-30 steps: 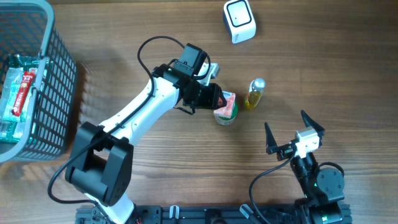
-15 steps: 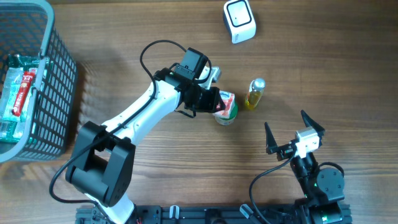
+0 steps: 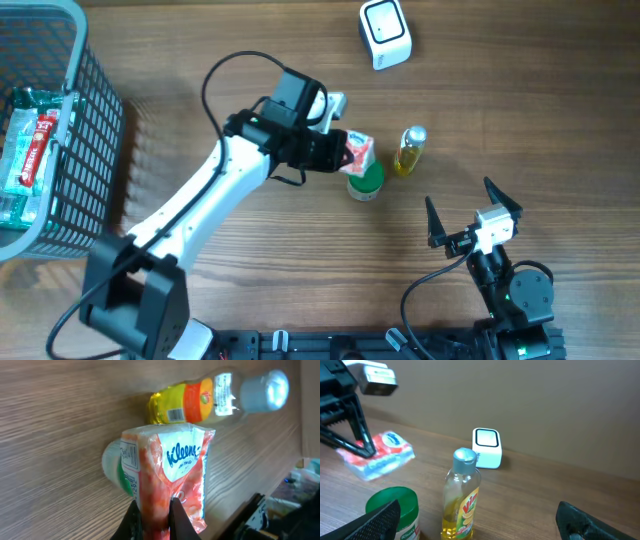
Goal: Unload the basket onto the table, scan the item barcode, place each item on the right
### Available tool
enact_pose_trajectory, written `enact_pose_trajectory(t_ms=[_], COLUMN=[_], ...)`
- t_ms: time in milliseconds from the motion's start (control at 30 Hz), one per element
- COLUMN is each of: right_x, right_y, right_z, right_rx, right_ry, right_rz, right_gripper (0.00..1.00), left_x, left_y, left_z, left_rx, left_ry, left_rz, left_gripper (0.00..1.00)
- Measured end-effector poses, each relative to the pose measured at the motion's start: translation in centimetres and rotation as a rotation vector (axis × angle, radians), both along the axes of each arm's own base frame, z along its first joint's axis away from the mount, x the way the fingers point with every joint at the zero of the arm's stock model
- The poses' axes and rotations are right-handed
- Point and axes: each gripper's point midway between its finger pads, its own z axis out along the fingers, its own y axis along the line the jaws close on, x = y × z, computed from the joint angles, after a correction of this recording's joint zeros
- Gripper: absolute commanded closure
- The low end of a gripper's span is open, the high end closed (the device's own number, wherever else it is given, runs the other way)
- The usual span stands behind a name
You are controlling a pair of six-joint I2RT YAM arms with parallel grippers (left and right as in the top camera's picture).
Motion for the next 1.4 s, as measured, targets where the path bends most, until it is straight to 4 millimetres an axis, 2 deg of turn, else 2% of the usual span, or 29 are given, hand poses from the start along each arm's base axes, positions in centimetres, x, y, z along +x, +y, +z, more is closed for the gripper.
enact_pose_trajectory(t_ms=[67, 133, 233, 333, 433, 600, 700, 767, 1167, 1233, 1267, 1300, 1400], right_x=[0.0, 0.0, 0.0, 0.0, 0.0, 0.0, 0.0, 0.0, 0.0, 0.0, 0.0, 0.0, 0.0], right_y=[0.0, 0.0, 0.0, 0.0, 0.0, 0.0, 0.0, 0.0, 0.0, 0.0, 0.0, 0.0, 0.0], right_z=[0.0, 0.0, 0.0, 0.0, 0.0, 0.0, 0.0, 0.0, 0.0, 0.0, 0.0, 0.0, 0.0], right_rx=[0.000, 0.000, 0.000, 0.000, 0.000, 0.000, 0.000, 0.000, 0.000, 0.000, 0.000, 0.000, 0.000], right_ry=[0.000, 0.000, 0.000, 0.000, 0.000, 0.000, 0.000, 0.000, 0.000, 0.000, 0.000, 0.000, 0.000], right_rz=[0.000, 0.000, 0.000, 0.000, 0.000, 0.000, 0.000, 0.000, 0.000, 0.000, 0.000, 0.000, 0.000], right_gripper=[0.00, 0.00, 0.00, 0.00, 0.00, 0.00, 0.00, 0.00, 0.00, 0.00, 0.00, 0.00, 0.00], left_x=[0.3, 0.1, -0.1, -0.8, -1.0, -1.9, -2.3, -2.4, -2.3, -2.4, -2.4, -2.5, -2.4], left_y=[2.0, 5.4, 9.9, 11.8, 11.5, 10.0, 9.4, 9.2, 8.9, 8.8, 8.8, 8.8, 8.4], left_z=[-0.4, -2.2, -3.4, -3.4, -3.9, -7.8, -9.8, -10.3, -10.4, -10.4, -10.4, -10.5, -9.6], left_rx=[0.088, 0.275, 0.520, 0.693, 0.794, 0.973, 1.044, 1.055, 1.047, 1.042, 1.041, 1.037, 0.995], left_ry=[-0.010, 0.001, -0.003, -0.044, -0.102, -0.146, -0.163, -0.169, -0.172, -0.166, -0.164, -0.160, -0.157], left_rz=[0.053, 0.127, 0.257, 0.336, 0.367, 0.319, 0.286, 0.281, 0.288, 0.286, 0.286, 0.286, 0.304], left_gripper=[0.96, 0.96, 0.96, 0.96, 0.96, 0.96, 0.85, 0.78, 0.69, 0.62, 0.50, 0.44, 0.35])
